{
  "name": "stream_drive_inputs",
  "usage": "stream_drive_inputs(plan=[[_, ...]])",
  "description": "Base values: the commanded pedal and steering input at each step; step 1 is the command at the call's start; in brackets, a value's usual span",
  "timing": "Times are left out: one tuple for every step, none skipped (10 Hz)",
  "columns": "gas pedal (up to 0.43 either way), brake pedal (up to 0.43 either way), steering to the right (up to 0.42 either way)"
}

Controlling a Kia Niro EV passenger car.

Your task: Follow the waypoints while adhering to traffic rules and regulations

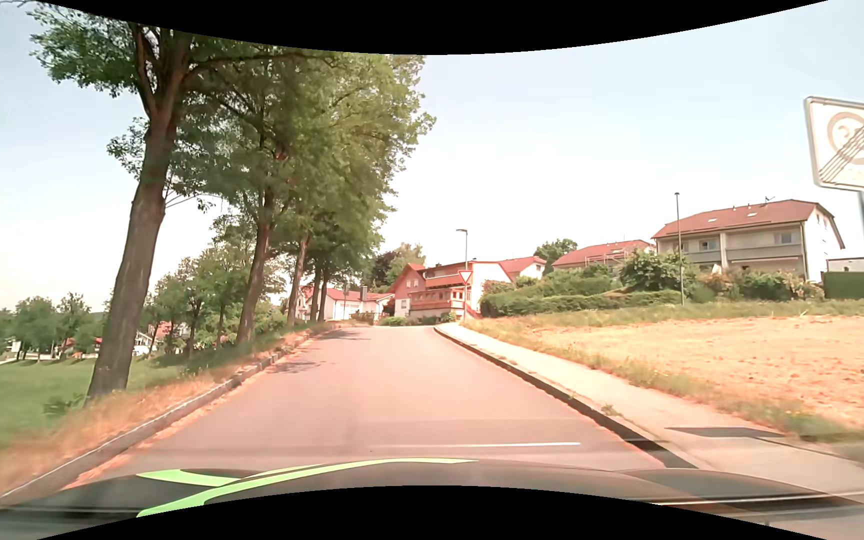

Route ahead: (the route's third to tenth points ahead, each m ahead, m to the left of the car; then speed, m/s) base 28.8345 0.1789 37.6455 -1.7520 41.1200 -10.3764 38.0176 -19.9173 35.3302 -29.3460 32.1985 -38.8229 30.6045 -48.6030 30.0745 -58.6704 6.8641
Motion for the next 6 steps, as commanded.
stream_drive_inputs(plan=[[0.319,0.0,-0.057],[0.311,0.0,-0.057],[0.287,0.0,-0.055],[0.268,0.0,-0.05],[0.268,0.0,-0.041],[0.268,0.0,-0.035]])
